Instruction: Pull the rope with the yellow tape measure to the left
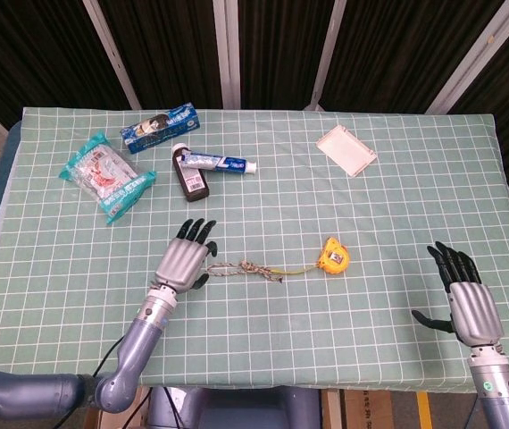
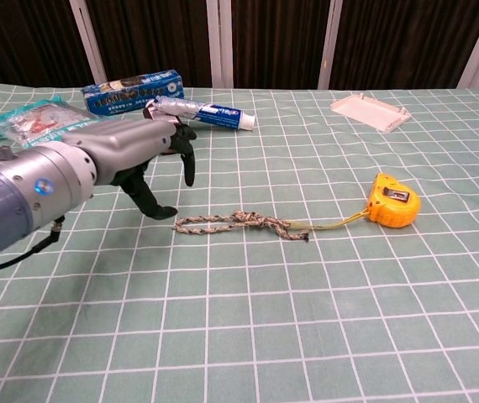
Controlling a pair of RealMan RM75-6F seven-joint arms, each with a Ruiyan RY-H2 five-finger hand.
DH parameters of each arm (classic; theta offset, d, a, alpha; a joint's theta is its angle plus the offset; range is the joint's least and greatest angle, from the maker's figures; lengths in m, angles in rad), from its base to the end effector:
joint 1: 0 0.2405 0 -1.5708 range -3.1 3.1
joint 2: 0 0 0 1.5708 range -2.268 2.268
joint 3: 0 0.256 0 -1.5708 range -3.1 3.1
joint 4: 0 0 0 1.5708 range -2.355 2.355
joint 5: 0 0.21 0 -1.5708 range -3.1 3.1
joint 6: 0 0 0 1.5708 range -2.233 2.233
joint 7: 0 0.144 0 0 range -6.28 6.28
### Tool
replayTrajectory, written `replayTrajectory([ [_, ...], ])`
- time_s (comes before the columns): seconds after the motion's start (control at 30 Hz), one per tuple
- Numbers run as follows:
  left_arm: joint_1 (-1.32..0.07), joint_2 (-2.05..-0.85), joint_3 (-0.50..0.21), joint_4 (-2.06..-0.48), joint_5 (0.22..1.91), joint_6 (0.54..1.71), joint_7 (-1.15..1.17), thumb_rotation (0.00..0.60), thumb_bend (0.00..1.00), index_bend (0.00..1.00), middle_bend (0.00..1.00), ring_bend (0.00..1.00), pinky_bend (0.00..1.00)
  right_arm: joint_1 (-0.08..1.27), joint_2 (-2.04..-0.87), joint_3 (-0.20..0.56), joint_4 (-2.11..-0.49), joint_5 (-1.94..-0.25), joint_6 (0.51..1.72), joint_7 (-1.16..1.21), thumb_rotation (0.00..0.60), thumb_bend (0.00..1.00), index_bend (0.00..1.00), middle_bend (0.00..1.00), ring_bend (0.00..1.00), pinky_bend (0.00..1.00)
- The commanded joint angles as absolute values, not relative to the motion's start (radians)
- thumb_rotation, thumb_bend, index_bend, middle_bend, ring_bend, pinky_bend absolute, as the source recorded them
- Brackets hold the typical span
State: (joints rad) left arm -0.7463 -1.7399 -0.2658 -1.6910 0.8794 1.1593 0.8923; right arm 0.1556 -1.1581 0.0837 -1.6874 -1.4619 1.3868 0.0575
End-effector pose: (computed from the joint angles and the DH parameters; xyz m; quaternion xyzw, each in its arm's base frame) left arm -0.0772 0.3036 -0.0472 -0.7418 -0.3539 -0.3462 0.4523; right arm -0.2846 -0.2066 0.1331 0.5798 -0.4450 0.4329 0.5277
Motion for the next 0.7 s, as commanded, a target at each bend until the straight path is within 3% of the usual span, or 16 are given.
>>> replayTrajectory([
  [0.03, -0.78, -1.792, -0.262, -1.643, 0.85, 1.175, 0.914, 0.6, 0.42, 0.45, 0.05, 0.0, 0.04, 0.157, -1.157, 0.084, -1.689, -1.461, 1.384, 0.063, 0.6, 0.11, 0.0, 0.0, 0.0, 0.0],
  [0.7, -0.853, -1.922, -0.259, -1.516, 0.755, 1.188, 0.94, 0.6, 0.5, 0.47, 0.05, 0.0, 0.04, 0.161, -1.148, 0.082, -1.7, -1.458, 1.371, 0.091, 0.6, 0.11, 0.0, 0.0, 0.0, 0.0],
])
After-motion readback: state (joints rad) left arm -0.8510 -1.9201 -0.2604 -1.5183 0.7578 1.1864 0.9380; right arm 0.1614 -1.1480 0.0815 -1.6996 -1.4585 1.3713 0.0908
